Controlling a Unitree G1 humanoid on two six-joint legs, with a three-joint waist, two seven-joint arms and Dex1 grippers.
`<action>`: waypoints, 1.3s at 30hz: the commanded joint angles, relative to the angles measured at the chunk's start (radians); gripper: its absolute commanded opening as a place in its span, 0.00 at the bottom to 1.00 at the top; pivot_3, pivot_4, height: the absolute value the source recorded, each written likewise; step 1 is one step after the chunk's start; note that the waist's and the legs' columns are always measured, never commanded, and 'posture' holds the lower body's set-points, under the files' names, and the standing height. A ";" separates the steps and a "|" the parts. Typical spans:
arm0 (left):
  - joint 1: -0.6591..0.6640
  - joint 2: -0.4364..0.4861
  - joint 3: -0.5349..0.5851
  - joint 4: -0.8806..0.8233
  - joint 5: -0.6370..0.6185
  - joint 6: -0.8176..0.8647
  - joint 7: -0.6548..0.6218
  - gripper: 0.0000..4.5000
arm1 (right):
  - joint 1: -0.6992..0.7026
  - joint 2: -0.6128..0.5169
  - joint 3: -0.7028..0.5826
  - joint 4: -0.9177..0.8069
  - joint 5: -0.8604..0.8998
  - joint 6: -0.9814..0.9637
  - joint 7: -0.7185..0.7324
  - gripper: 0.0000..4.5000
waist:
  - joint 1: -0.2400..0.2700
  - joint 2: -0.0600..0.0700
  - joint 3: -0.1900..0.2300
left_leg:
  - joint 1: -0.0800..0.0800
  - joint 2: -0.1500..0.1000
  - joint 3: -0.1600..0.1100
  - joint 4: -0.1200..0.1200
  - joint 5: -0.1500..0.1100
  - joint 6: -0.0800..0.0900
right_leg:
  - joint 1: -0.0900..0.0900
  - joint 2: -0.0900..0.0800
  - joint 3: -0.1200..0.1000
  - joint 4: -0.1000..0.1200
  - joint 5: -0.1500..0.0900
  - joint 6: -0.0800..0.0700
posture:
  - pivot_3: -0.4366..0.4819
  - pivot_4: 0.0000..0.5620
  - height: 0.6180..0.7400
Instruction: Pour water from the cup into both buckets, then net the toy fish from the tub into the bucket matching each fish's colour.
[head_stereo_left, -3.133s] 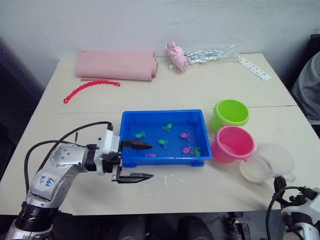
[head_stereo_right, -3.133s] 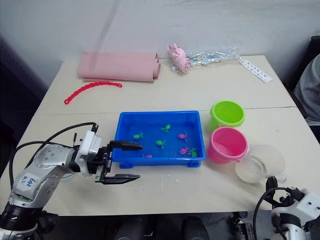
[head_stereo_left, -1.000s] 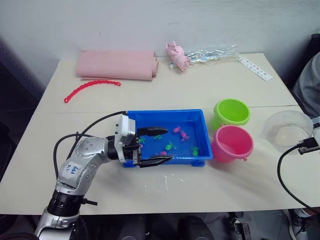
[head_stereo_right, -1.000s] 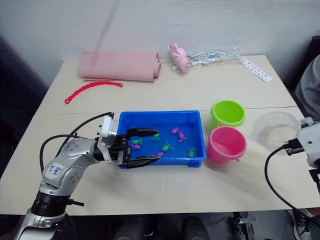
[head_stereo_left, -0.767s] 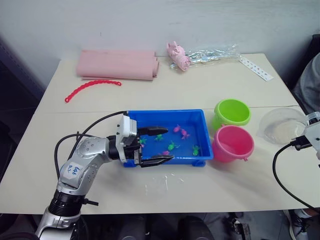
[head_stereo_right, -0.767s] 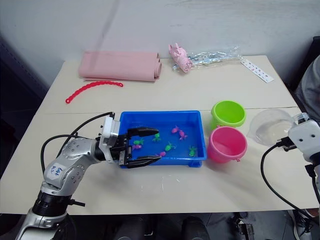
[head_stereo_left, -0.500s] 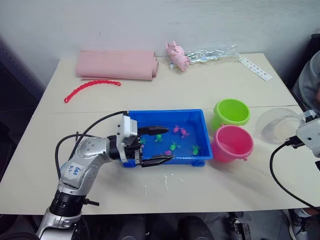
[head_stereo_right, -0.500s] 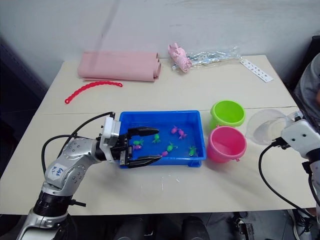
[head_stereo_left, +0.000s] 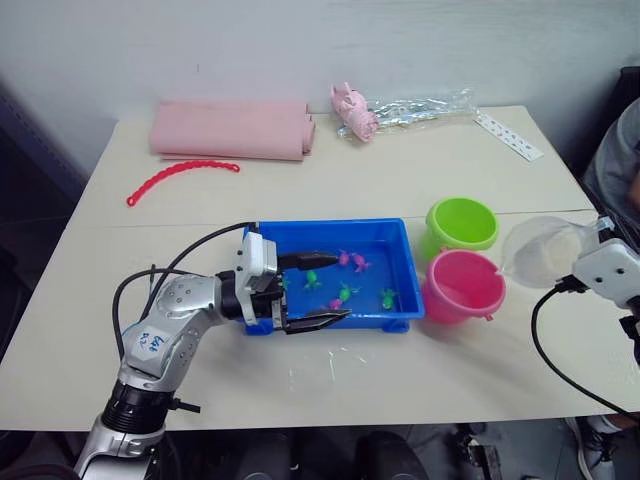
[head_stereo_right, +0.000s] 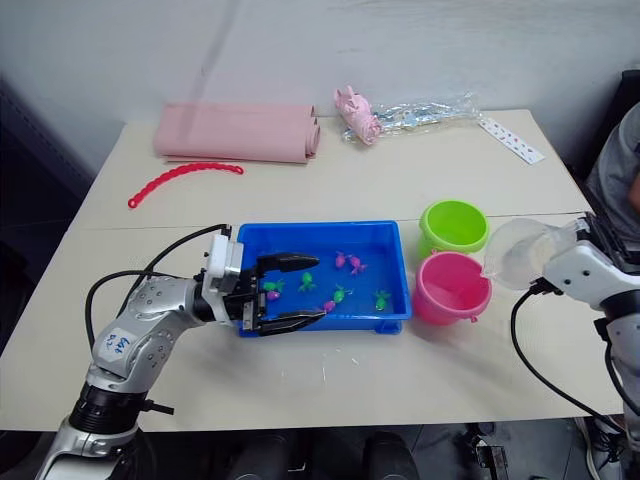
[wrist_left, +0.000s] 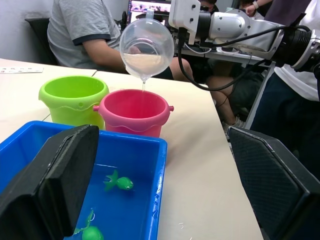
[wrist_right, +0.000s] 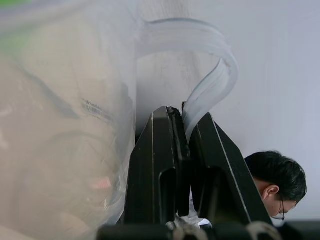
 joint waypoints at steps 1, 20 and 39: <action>0.009 -0.005 0.000 -0.014 -0.002 -0.015 0.002 1.00 | -0.014 -0.019 -0.017 -0.018 -0.029 -0.024 -0.047 0.00 | 0.000 0.000 0.000 | 0.000 0.000 0.000 0.000 0.000 0.000 | 0.000 0.000 0.000 0.000 0.000 0.000 | 0.48 0.27 1.00; 0.018 -0.033 -0.005 -0.010 0.008 -0.037 0.016 1.00 | -0.051 -0.039 0.008 -0.002 -0.119 -0.076 -0.113 0.00 | 0.000 0.000 0.000 | 0.000 0.000 0.000 0.000 0.000 0.000 | 0.000 0.000 0.000 0.000 0.000 0.000 | 0.48 0.27 1.00; 0.018 -0.012 0.015 0.013 0.016 -0.058 0.005 1.00 | -0.079 0.099 -0.036 -0.026 0.135 0.098 -0.040 0.00 | -0.001 0.000 0.000 | 0.000 0.000 0.000 0.000 0.000 0.000 | 0.000 0.000 0.000 0.001 0.000 0.000 | 0.48 0.27 1.00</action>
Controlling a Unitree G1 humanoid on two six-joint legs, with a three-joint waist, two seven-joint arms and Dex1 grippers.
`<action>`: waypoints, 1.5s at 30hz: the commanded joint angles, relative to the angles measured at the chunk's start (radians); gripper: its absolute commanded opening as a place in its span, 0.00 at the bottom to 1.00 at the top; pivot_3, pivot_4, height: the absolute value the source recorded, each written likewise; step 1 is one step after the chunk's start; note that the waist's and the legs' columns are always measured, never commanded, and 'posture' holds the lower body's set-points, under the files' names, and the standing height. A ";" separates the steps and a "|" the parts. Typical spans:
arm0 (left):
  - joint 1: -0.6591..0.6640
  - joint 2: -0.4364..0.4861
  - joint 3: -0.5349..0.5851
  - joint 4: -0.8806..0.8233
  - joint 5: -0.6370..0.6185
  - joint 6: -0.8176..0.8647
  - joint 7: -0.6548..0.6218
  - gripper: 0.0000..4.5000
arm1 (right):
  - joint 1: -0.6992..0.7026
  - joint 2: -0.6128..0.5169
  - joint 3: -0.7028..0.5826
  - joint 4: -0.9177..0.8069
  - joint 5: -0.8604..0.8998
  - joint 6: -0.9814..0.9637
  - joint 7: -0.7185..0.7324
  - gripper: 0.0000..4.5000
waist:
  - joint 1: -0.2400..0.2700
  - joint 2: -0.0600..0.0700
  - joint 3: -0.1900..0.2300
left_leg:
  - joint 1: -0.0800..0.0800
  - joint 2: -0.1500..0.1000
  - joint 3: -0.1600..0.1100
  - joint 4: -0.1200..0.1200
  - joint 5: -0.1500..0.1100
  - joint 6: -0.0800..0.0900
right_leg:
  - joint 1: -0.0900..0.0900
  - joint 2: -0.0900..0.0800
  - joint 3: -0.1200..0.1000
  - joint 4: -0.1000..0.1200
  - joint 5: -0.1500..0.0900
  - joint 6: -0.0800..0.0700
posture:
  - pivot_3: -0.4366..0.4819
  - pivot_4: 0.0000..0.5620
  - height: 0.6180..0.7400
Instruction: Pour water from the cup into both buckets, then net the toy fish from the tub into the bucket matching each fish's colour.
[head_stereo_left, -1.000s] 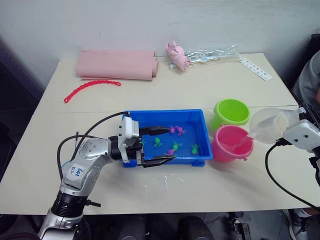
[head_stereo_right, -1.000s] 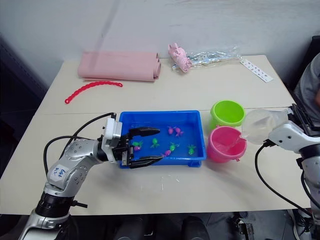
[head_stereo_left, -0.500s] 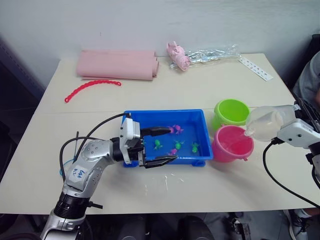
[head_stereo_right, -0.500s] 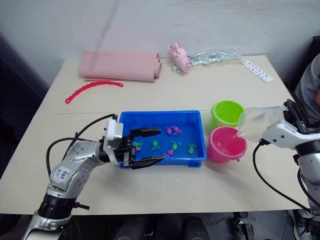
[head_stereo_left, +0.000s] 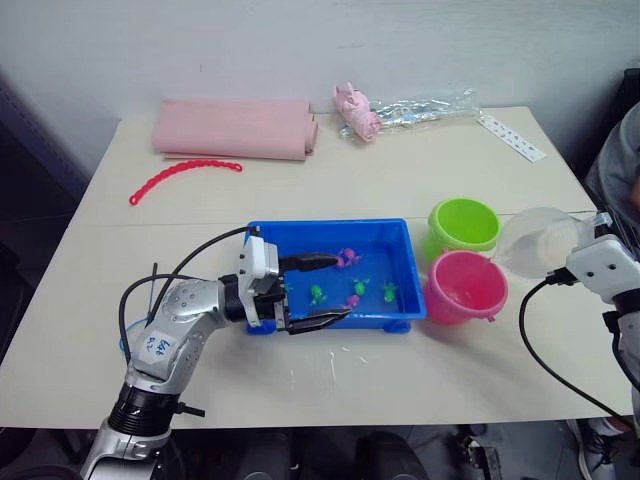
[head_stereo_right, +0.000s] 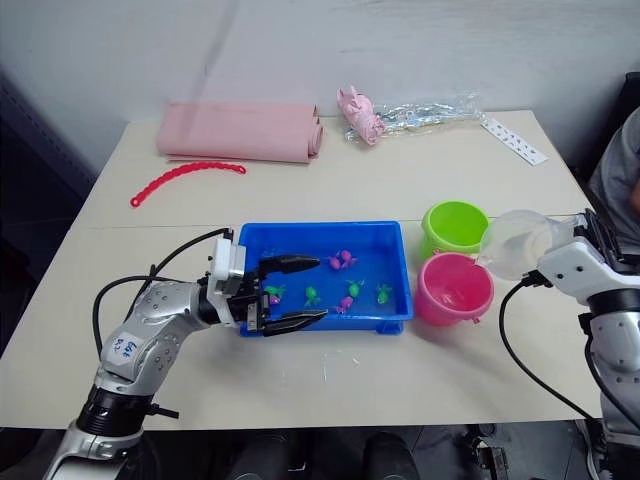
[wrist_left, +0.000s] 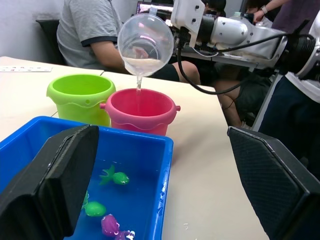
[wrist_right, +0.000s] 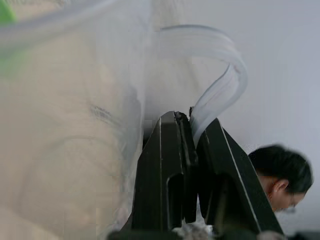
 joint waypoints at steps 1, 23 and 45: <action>-0.002 0.015 0.020 -0.016 0.002 -0.025 -0.008 1.00 | -0.020 0.020 -0.069 -0.065 0.142 0.076 0.049 0.00 | -0.001 0.000 0.000 | 0.000 0.000 0.000 0.000 0.000 0.000 | 0.000 0.000 0.000 0.000 0.000 0.000 | 0.48 0.27 1.00; -0.134 0.017 0.103 0.094 -0.017 -0.012 0.011 1.00 | -0.416 -0.118 0.074 0.213 0.274 0.403 0.141 0.00 | -0.002 0.000 0.000 | -0.001 0.000 0.000 -0.001 0.000 0.000 | 0.000 0.000 -0.001 0.002 0.000 0.000 | 0.48 0.27 1.00; -0.122 -0.020 0.072 0.013 -0.005 0.016 0.085 1.00 | -0.544 -0.236 0.358 0.369 -0.075 0.175 -0.003 0.00 | -0.002 0.000 0.000 | -0.002 0.000 0.000 0.000 0.000 0.001 | 0.000 0.000 -0.002 0.002 0.000 0.000 | 0.48 0.27 1.00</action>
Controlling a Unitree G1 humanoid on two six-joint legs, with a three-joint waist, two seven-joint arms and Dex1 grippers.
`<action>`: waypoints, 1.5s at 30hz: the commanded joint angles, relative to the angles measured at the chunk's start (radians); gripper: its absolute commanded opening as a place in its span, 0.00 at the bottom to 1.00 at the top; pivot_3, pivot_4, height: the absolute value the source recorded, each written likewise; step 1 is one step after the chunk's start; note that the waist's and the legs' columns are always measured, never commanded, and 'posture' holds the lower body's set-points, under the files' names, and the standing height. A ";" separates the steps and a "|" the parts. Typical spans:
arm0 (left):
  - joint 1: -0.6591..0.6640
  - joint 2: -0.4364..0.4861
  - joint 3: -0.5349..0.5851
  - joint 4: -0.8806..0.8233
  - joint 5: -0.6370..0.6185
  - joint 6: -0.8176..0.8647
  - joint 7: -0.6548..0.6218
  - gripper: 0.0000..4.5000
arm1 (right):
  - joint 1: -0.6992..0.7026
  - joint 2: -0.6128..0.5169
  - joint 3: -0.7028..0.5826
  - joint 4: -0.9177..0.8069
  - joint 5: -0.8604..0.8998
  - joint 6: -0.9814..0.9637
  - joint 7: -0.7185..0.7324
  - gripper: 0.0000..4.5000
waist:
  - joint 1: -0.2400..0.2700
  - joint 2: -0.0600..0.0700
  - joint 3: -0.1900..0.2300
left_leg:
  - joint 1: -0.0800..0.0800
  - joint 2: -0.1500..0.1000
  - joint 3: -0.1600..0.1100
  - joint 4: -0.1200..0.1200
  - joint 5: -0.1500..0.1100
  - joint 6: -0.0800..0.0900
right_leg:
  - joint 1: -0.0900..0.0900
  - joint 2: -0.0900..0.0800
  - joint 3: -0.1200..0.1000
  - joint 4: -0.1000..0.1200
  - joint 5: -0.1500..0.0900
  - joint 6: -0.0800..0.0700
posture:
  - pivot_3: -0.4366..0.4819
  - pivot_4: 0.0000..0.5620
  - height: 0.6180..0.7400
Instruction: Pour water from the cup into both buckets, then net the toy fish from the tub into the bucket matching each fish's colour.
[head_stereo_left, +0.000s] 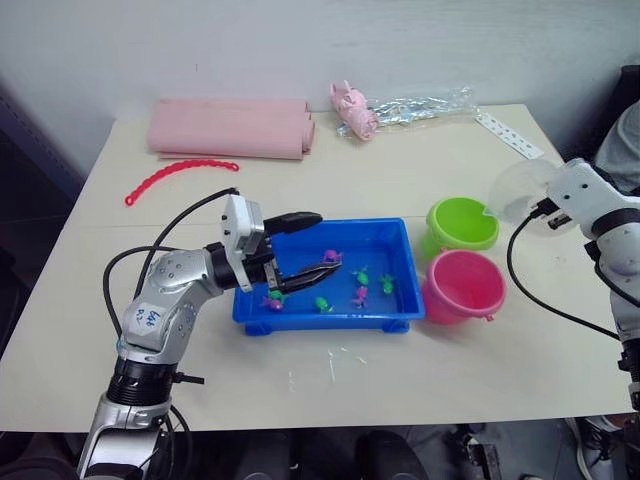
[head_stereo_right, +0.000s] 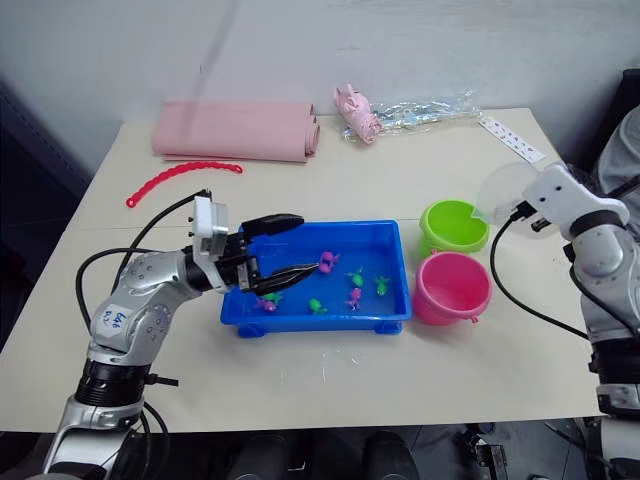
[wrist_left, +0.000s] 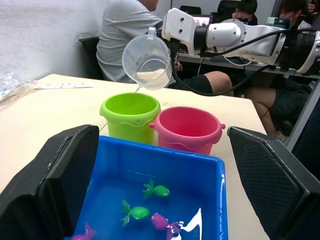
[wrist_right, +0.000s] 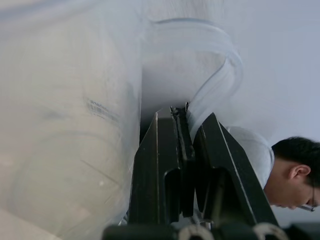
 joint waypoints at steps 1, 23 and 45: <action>0.010 -0.009 -0.006 -0.052 -0.004 -0.008 0.012 1.00 | -0.036 -0.048 0.003 -0.023 -0.066 -0.021 -0.046 0.00 | 0.000 0.000 0.000 | 0.000 0.000 0.000 0.000 0.000 0.000 | 0.000 0.000 0.000 0.000 0.000 0.000 | 0.48 0.27 1.00; 0.012 -0.042 -0.037 -0.057 0.001 -0.017 0.031 1.00 | -0.109 -0.103 0.123 0.053 -0.271 -0.133 -0.131 0.00 | 0.000 0.000 0.000 | 0.000 0.000 0.000 0.000 0.000 0.000 | 0.000 0.000 0.000 0.000 0.000 0.000 | 0.48 0.27 1.00; 0.037 -0.037 -0.037 -0.065 0.002 -0.034 0.014 1.00 | -0.211 -0.147 0.170 0.155 -0.375 -0.248 -0.226 0.00 | -0.001 0.000 0.000 | 0.000 0.000 0.000 0.000 0.000 0.000 | 0.000 0.000 0.000 0.000 0.000 0.000 | 0.48 0.27 1.00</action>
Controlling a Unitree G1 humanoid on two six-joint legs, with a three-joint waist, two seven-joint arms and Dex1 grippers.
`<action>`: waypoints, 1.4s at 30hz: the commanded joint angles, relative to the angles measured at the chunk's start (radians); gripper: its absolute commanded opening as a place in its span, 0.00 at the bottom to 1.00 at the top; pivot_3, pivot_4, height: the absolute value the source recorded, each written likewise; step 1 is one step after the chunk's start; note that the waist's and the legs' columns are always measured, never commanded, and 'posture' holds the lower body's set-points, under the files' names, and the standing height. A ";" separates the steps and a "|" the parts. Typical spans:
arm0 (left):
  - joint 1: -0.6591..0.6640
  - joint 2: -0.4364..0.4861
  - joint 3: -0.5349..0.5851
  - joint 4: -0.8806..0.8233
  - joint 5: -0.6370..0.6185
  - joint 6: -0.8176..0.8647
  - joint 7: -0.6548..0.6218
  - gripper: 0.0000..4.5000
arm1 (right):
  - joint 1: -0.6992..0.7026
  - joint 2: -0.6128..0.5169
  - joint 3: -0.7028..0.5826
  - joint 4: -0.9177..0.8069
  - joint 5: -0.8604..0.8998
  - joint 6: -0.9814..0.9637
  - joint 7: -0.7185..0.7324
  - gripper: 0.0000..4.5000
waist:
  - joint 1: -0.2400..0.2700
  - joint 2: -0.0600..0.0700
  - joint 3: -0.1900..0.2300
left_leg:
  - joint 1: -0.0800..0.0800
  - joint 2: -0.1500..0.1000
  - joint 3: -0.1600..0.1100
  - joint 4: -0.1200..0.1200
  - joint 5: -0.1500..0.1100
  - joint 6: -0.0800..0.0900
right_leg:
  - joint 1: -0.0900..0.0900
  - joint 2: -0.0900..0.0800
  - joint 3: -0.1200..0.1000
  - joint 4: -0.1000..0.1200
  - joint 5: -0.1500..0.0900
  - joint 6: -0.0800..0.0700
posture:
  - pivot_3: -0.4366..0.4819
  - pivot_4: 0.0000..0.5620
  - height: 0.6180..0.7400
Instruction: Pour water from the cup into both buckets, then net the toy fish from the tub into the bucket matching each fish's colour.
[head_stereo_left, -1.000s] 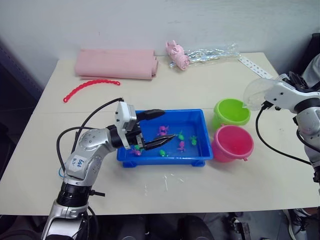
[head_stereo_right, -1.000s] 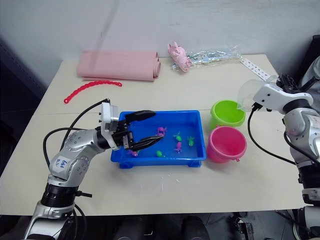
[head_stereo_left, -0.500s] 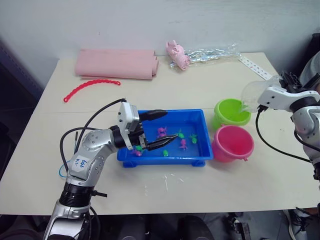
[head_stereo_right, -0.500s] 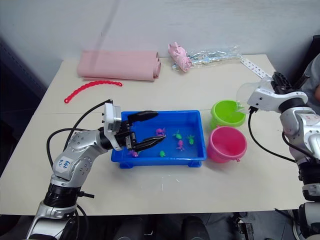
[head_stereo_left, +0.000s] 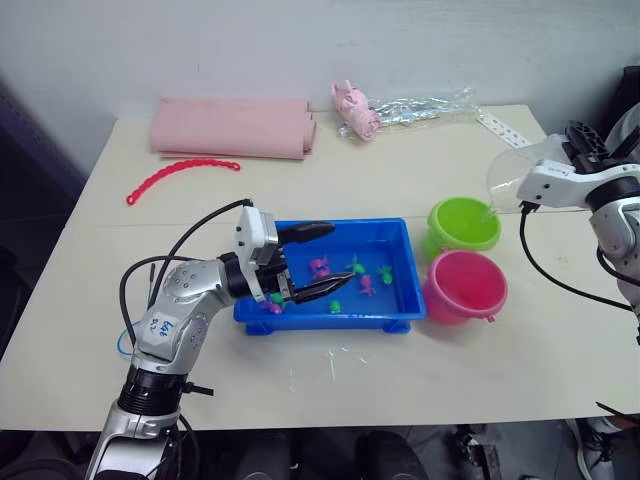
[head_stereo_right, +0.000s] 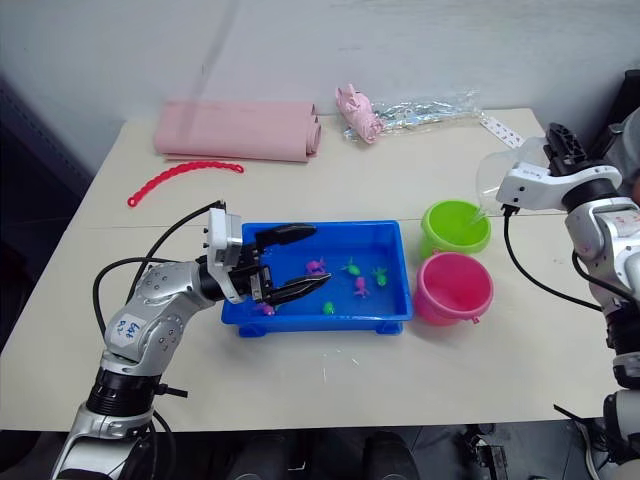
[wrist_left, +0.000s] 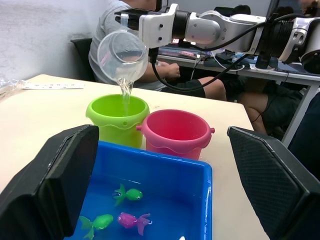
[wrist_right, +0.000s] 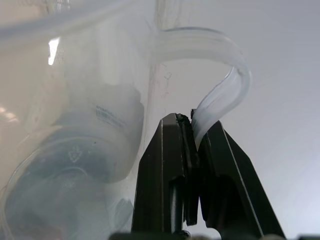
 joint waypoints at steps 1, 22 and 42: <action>0.005 -0.002 0.002 -0.042 -0.001 -0.023 -0.001 1.00 | -0.033 -0.030 -0.025 -0.005 0.007 -0.017 -0.035 0.00 | 0.000 0.000 0.000 | 0.000 0.000 0.000 0.000 0.000 0.000 | 0.000 0.000 0.000 0.000 0.000 0.000 | 0.48 0.27 1.00; -0.018 0.031 0.028 -0.006 -0.001 -0.047 -0.031 1.00 | 0.059 0.121 -0.205 -0.008 0.345 0.080 0.113 0.00 | 0.001 -0.003 0.002 | 0.000 0.001 0.000 0.001 0.000 0.000 | 0.001 0.001 -0.001 0.001 0.000 0.000 | 0.48 0.27 1.00; -0.039 0.110 0.034 -0.100 -0.156 0.059 -0.189 1.00 | 0.252 0.299 -0.731 -0.153 1.105 0.595 0.424 0.00 | 0.006 -0.004 0.002 | -0.001 0.001 -0.001 0.001 0.000 0.000 | 0.001 0.001 -0.002 -0.001 0.000 0.000 | 0.48 0.27 1.00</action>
